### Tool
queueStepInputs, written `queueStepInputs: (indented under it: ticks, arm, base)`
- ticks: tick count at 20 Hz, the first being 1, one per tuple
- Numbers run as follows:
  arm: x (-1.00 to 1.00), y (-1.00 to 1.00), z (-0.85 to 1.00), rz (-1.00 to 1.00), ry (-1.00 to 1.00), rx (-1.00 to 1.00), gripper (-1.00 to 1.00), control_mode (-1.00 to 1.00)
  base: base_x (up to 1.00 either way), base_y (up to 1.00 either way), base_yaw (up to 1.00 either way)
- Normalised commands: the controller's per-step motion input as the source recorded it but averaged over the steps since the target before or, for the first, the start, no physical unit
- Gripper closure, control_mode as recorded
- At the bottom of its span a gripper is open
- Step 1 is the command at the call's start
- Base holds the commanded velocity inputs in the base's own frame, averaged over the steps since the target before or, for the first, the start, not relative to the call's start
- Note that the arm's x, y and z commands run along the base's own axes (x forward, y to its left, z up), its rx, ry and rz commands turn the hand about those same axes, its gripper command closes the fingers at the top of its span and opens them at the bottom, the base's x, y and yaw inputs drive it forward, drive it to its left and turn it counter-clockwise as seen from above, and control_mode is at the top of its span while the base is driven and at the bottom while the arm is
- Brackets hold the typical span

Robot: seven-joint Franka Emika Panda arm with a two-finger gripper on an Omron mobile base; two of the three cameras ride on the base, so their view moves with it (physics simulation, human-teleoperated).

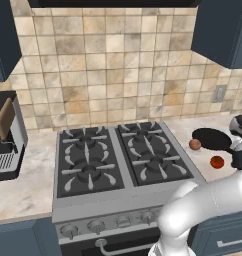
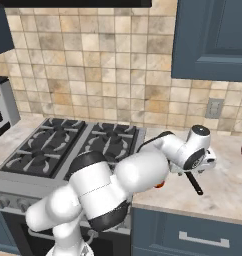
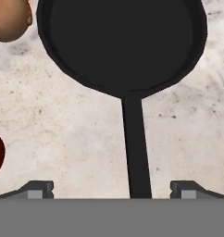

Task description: Place the pan on the front right burner on the stove. Then place the tomato and the onion in the pan and turn on the front right burner.

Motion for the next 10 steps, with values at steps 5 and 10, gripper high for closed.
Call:
queueStepInputs:
  ticks: [5, 10]
  arm:
    - [0.06, 0.00, -0.09, 0.02, 0.00, 0.00, -1.00, -1.00]
    - [0.07, 0.00, -0.20, 0.01, 0.00, 0.00, -1.00, -1.00]
  base:
    - [0.00, 0.00, 0.00]
    - [0.00, 0.00, 0.00]
